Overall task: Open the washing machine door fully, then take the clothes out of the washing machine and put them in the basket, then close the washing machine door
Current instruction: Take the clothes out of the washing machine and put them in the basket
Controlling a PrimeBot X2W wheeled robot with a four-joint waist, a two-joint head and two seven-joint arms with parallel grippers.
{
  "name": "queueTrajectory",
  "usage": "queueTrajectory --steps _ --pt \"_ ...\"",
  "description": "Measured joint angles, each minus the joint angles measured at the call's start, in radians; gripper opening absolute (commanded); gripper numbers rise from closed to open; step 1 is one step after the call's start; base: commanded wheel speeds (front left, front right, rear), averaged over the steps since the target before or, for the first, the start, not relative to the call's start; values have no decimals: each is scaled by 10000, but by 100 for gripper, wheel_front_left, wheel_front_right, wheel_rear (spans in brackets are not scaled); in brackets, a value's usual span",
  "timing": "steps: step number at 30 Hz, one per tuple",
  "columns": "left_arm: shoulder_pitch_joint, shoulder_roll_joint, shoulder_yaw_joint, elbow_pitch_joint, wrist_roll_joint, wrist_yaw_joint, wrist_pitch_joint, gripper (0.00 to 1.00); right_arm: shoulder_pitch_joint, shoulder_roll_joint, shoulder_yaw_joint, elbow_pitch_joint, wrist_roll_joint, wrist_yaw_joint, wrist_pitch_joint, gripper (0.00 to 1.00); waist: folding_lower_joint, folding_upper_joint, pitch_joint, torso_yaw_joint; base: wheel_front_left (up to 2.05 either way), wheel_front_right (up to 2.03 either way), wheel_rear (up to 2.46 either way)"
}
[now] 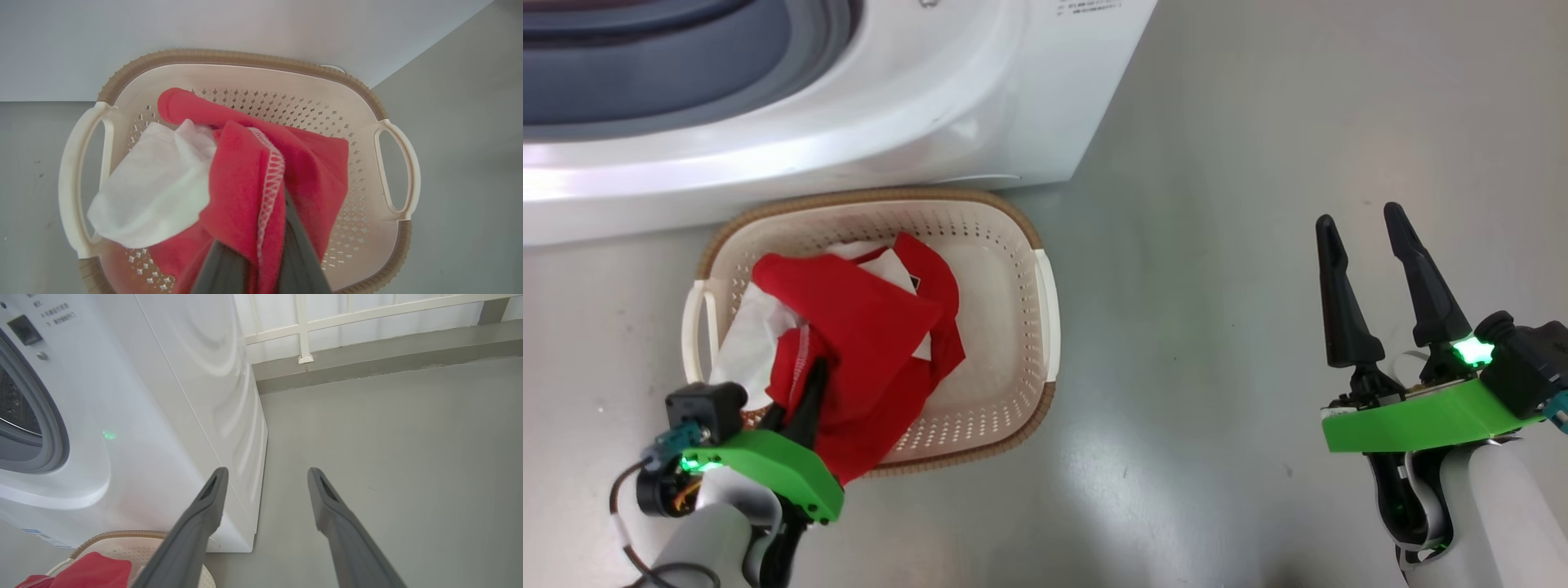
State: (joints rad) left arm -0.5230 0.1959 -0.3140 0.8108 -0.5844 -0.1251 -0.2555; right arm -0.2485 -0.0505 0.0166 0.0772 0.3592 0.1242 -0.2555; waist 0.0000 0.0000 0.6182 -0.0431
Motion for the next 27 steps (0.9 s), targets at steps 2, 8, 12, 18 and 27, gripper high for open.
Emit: queueTrajectory --steps 2,8,12,18,27 --pt "-200 33 -142 297 -94 0 0 0 -2 0 0 -44 0 0 0 100 0 0 107 -28 0 0 0" --pt "-851 111 -533 874 -380 0 0 0 -17 0 -17 -159 -2 0 0 100 0 0 497 -110 0 0 0" --pt "-1271 148 -704 1126 -453 0 0 0 -32 2 -56 -261 -2 0 0 100 0 0 807 -155 0 0 0" --pt "-1714 169 -740 1427 -527 0 0 41 -245 0 -92 -309 0 0 0 100 0 0 1237 -202 0 0 0" --pt "-1837 219 -738 1513 -614 0 0 100 -273 0 -140 -322 0 0 0 100 0 0 1313 -219 0 0 0"
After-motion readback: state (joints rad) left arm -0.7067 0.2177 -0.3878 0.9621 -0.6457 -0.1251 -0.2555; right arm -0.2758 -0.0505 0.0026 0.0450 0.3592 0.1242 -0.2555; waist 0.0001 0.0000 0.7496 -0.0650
